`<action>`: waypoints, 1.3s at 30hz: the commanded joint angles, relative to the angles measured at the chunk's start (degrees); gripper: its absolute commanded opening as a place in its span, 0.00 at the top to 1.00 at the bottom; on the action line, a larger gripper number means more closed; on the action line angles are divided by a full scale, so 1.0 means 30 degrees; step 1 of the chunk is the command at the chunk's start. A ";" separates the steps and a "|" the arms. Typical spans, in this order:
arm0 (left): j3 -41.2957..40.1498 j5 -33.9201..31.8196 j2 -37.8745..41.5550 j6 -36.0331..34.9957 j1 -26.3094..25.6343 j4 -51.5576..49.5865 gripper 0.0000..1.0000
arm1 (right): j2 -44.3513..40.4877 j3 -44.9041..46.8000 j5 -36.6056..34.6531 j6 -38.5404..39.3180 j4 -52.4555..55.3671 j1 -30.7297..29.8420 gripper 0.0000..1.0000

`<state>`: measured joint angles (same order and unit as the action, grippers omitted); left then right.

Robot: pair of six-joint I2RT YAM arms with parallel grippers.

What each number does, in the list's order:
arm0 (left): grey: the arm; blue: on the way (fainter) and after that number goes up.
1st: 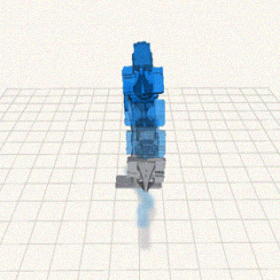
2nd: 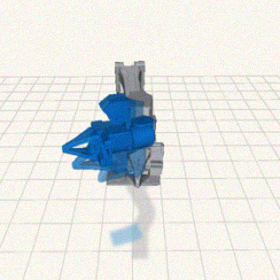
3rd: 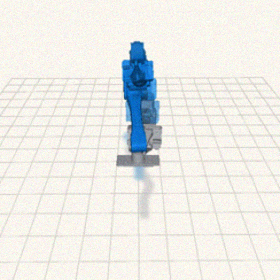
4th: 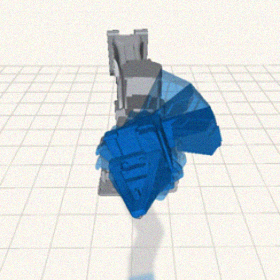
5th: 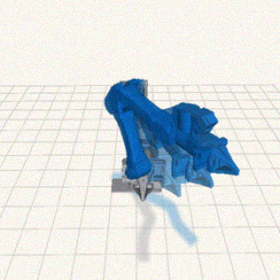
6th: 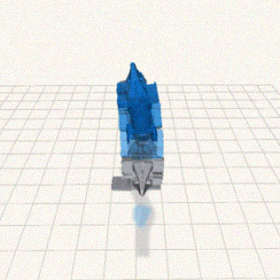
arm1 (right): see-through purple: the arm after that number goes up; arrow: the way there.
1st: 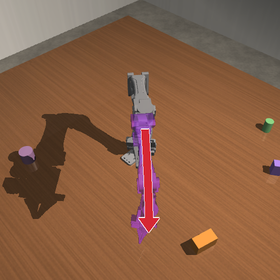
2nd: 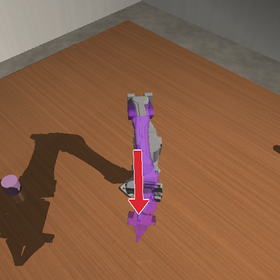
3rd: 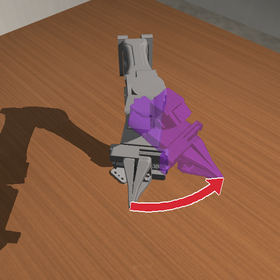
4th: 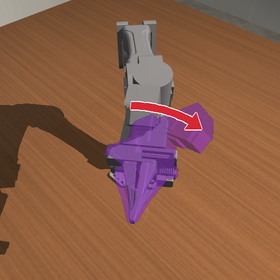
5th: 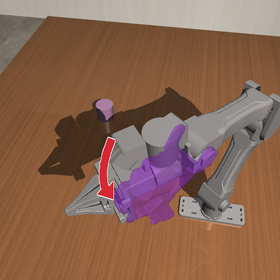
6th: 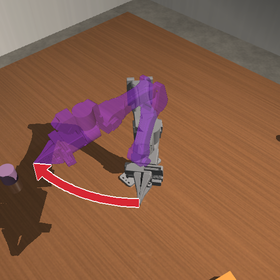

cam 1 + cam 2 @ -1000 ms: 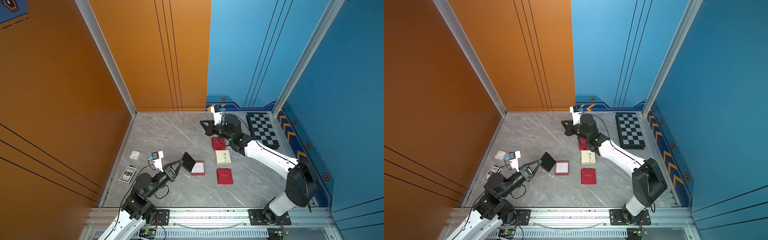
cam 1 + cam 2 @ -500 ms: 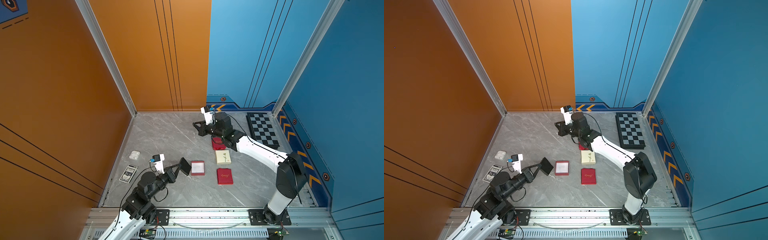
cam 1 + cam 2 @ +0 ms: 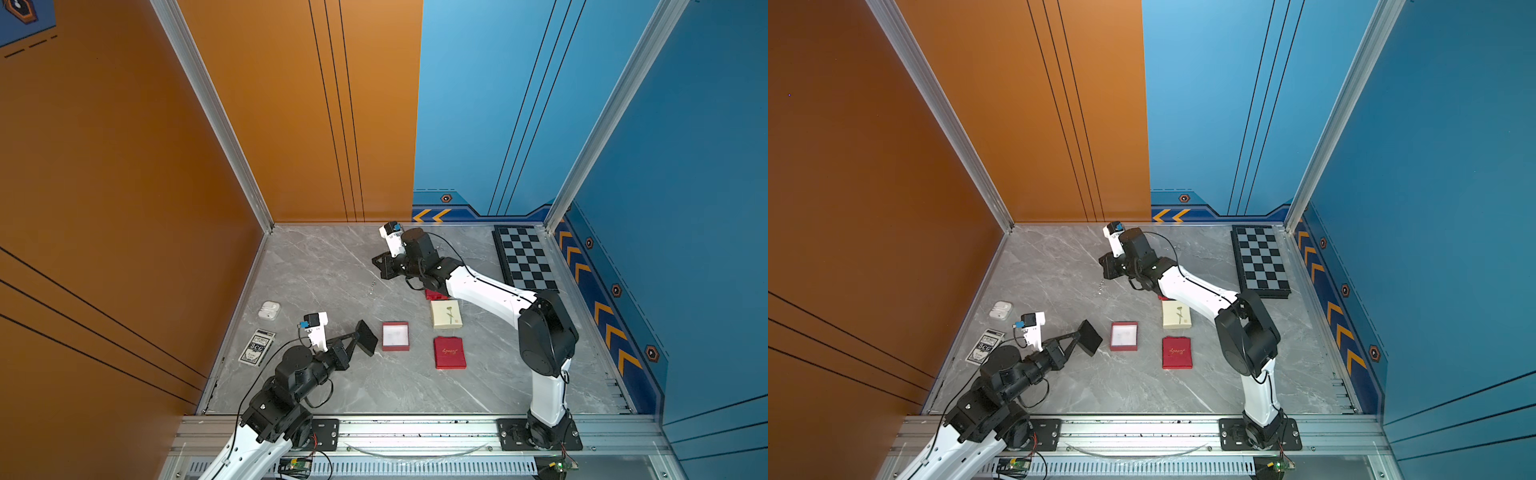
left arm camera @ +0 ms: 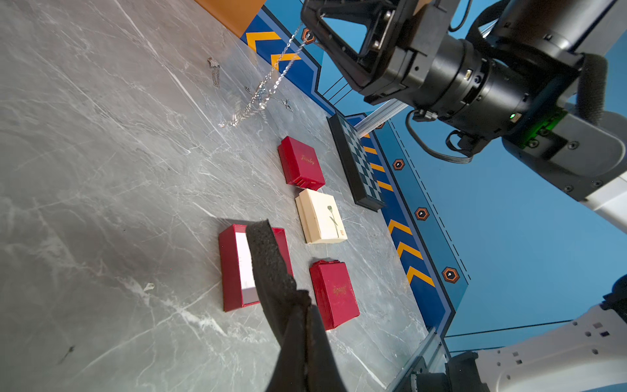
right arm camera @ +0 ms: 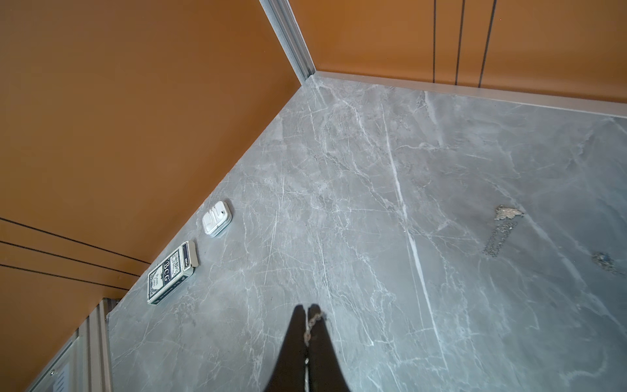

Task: Take the necklace out of the lift-off lid jewelry box
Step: Place the necklace at the center of the board.

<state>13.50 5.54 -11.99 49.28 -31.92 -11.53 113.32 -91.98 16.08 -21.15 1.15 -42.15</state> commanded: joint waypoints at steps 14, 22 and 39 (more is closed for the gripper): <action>0.0263 -0.0228 0.0385 -0.0437 -0.0094 -0.0493 1.00 | 0.6227 -0.6701 -0.0163 0.0141 0.2240 -0.0180 0.93; 0.0130 -0.0169 0.0433 -0.0231 -0.0111 -0.0496 1.00 | 1.0665 -1.2127 -0.0024 -0.0928 0.3209 0.0077 0.90; -0.0014 -0.0239 0.0616 -0.0078 -0.0113 -0.0497 1.00 | 1.4286 -1.6129 -0.0529 -0.4853 0.1285 0.1885 0.87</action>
<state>13.50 5.54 -10.81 49.10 -31.94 -12.49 156.62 -139.15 14.76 -33.10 7.29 -36.86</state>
